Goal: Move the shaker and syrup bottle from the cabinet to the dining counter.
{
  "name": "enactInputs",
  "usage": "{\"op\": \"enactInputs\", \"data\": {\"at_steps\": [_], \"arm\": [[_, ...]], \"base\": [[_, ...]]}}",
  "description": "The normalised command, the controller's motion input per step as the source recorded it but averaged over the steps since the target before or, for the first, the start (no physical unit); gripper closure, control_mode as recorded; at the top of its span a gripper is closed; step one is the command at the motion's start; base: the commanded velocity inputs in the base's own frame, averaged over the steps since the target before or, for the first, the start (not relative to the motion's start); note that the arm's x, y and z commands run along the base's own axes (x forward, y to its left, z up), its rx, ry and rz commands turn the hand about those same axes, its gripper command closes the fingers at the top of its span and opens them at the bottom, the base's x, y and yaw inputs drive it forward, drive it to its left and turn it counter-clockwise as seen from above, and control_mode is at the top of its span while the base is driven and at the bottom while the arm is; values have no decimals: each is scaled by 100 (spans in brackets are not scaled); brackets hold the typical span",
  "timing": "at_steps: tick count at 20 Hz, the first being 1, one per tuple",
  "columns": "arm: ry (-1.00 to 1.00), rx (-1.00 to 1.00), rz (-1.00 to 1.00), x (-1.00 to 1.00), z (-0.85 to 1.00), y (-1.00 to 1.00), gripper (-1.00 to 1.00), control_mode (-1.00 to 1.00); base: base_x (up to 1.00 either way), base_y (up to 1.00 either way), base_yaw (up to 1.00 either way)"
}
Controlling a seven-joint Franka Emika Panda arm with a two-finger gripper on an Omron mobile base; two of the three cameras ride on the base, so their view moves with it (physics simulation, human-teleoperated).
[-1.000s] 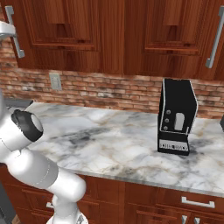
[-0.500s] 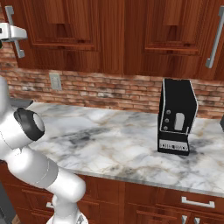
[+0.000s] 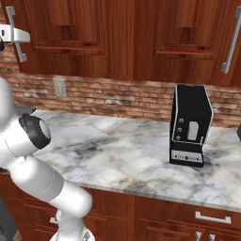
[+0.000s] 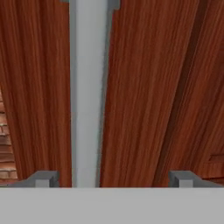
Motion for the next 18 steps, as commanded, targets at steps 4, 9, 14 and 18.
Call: {"op": "enactInputs", "data": {"at_steps": [4, 9, 14, 18], "arm": [[0, 11, 0, 40, -7, -2, 100, -100], [0, 2, 0, 31, -20, -8, 100, -100], [-3, 0, -1, 1, -32, -35, 100, -100], [-7, 0, -2, -9, -37, -45, 100, -100]], "base": [[0, 0, 0], [0, 0, 0], [0, 0, 0], [0, 0, 0]]}}
